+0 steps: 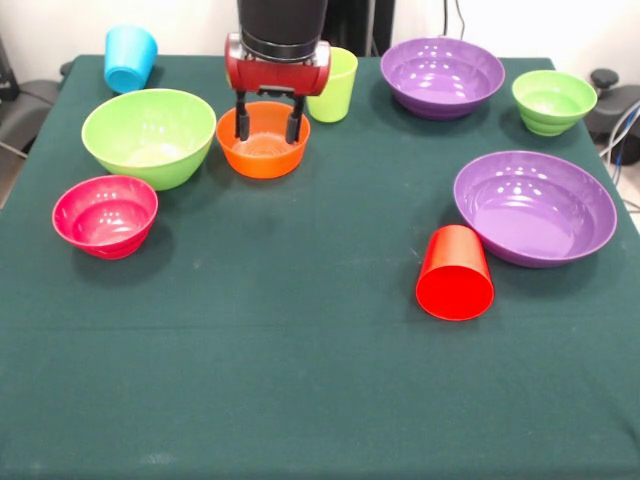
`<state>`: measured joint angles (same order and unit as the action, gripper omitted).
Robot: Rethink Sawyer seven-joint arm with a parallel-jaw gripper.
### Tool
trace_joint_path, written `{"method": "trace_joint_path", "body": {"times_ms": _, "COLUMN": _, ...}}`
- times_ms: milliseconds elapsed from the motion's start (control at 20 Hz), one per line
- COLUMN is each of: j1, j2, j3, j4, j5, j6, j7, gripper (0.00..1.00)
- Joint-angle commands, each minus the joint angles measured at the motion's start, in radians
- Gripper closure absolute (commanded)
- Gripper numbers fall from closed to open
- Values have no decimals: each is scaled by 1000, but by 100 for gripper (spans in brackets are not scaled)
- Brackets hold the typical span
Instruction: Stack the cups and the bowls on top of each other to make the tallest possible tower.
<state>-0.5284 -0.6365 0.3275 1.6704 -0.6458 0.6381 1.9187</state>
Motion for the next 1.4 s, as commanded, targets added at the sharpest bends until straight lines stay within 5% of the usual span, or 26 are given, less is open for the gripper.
{"method": "trace_joint_path", "body": {"times_ms": 50, "j1": -7, "j2": 59, "j3": 11, "j4": 31, "j5": 49, "j6": -21, "j7": 52, "gripper": 0}}
{"method": "trace_joint_path", "body": {"times_ms": 950, "j1": -53, "j2": -10, "j3": 47, "j4": 151, "j5": 143, "j6": -8, "j7": -7, "gripper": 0}}
{"method": "trace_joint_path", "body": {"times_ms": 1400, "j1": -39, "j2": 14, "j3": 45, "j4": 166, "j5": 164, "j6": -52, "j7": 28, "gripper": 0}}
